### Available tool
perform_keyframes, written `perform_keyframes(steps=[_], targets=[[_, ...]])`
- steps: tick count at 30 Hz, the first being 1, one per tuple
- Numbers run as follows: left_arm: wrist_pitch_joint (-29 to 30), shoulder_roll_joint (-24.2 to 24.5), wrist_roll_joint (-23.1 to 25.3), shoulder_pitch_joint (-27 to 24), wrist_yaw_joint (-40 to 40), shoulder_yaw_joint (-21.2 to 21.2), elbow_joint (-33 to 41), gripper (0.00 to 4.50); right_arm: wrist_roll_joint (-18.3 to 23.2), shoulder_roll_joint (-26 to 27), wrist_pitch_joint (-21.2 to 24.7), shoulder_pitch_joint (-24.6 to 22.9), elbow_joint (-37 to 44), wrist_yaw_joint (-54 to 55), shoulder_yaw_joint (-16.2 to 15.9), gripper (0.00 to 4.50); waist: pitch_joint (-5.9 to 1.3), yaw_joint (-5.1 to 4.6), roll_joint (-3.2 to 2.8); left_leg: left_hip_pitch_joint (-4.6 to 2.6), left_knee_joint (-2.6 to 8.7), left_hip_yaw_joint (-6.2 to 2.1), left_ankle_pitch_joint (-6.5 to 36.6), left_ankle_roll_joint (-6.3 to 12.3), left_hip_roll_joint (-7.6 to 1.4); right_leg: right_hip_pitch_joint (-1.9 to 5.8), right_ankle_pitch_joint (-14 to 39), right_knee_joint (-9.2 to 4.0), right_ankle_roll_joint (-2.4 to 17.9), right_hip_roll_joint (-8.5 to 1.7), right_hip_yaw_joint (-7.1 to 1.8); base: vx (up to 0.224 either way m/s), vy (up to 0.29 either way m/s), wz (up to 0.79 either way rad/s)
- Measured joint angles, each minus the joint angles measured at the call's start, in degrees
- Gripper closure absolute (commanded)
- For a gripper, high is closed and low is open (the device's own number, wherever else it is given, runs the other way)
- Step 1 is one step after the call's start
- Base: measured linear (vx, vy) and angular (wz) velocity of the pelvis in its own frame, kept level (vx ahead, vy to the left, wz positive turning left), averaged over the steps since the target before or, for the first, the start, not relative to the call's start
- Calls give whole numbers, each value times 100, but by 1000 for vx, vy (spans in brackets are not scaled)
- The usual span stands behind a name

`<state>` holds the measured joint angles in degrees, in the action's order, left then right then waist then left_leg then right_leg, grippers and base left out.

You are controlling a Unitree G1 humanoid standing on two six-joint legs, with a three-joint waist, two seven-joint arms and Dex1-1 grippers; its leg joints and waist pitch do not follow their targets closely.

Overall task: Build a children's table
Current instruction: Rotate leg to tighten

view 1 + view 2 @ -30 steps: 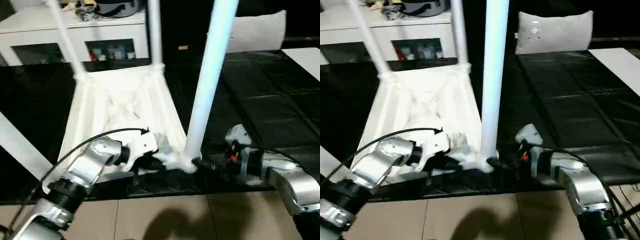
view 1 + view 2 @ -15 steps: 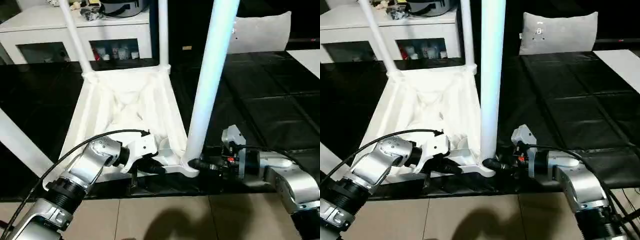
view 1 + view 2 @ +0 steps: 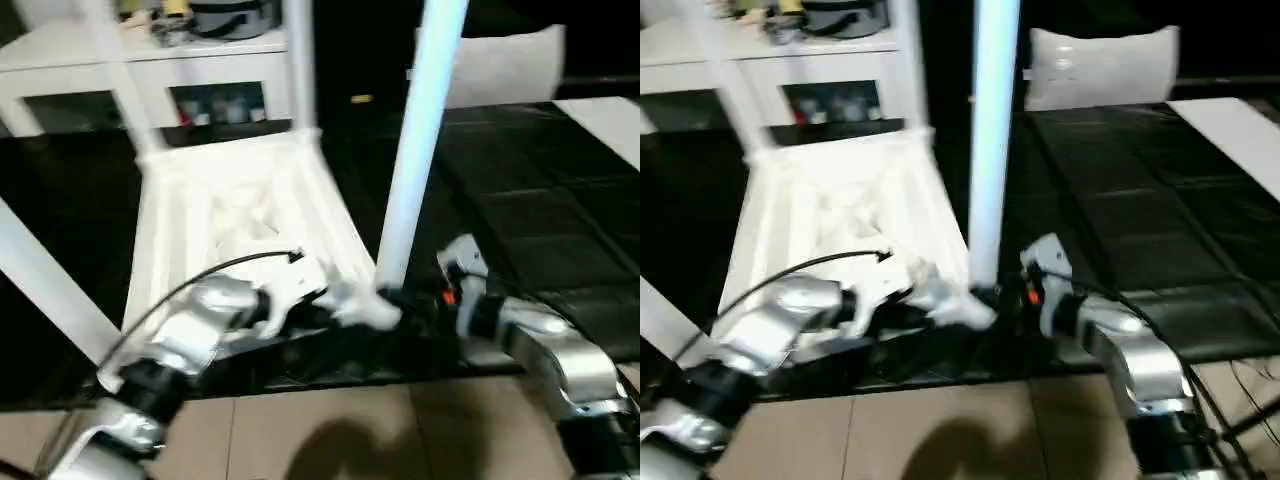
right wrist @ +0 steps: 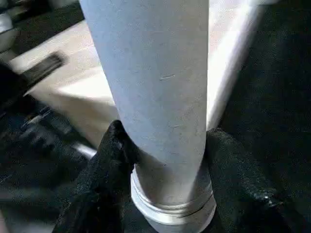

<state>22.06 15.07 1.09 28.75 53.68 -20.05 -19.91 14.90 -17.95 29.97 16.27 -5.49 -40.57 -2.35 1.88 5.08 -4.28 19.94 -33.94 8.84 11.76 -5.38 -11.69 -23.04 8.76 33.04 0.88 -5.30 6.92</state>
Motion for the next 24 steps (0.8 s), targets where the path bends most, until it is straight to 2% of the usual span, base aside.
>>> perform_keyframes(steps=[1, 2, 4, 7, 8, 12, 13, 16, 17, 21, 24], targets=[[38, -38, 6, 8, -87, 8, -1, 450, -32, 68, 44, 26, 10, 158, 7, 259, 0, -20, 0, 0, 0, -2, 0, 0, 0, -2, 0, 0, 0, 0, 1, 0, 0, 0], [65, -78, 7, 9, -165, 12, -1, 450, -55, 122, 67, 37, 17, 276, 21, 224, -1, -35, -1, 0, 1, -4, 0, 0, 0, -1, -1, 0, -1, 1, 2, 0, 0, 0], [64, -87, 6, 9, -175, 16, 1, 450, -76, 141, 20, 38, 6, 290, 27, 189, -1, -39, -1, 0, 1, -3, 0, 0, 0, -2, -1, 0, -1, 1, 3, 0, 0, 0], [-16, -38, 4, 10, -99, -5, 4, 450, -71, 130, -174, 4, -160, 224, 57, 180, -1, -21, -2, 10, 5, -4, 2, 1, 0, -6, -1, -2, -2, 1, 3, 0, 0, 0], [-57, -11, 4, 9, -58, -13, 4, 450, -55, 94, -205, -12, -162, 158, 71, 156, -1, -11, -2, 13, 7, -4, 3, 2, 1, -7, -1, -3, -2, 1, 2, 0, 0, 0], [-233, 105, -11, 9, 82, -92, 21, 450, 72, -142, -316, -109, -142, -182, 85, 128, 0, 16, -1, 16, 31, -2, 5, 6, 0, -14, 12, -2, -7, 3, 3, 0, 0, 0], [-272, 146, -16, 9, 116, -112, 27, 450, 82, -216, -344, -122, -142, -288, 75, 103, 0, 21, -2, 17, 34, -2, 5, 6, -1, -17, 13, -2, -6, 3, 3, 0, 0, 0], [-354, 256, -18, 4, 271, -124, 31, 450, 94, -437, -443, -231, -144, -566, 79, 91, 0, 36, 0, 16, 35, 1, 5, 6, -1, -17, 16, -1, -4, 4, 4, 0, 0, 0], [-391, 344, -30, -4, 390, -124, 43, 450, 98, -528, -501, -287, -157, -714, 76, 69, 0, 42, 0, 17, 33, 2, 5, 6, -1, -17, 16, -1, -4, 4, 4, 0, 0, 0], [-497, 595, -93, -66, 784, -142, 127, 450, 209, -780, -564, -291, -131, -1153, 70, 47, 1, 50, 1, 15, 31, 2, 5, 5, 0, -16, 15, 1, -3, 2, 2, 0, 0, 0], [-605, 763, -150, -72, 1114, -239, 172, 450, 352, -1046, -553, -312, 95, -1665, -68, 21, 1, 114, 1, 14, 32, 2, 5, 6, -1, -16, 16, 1, -3, 3, 2, 0, 0, 0]])
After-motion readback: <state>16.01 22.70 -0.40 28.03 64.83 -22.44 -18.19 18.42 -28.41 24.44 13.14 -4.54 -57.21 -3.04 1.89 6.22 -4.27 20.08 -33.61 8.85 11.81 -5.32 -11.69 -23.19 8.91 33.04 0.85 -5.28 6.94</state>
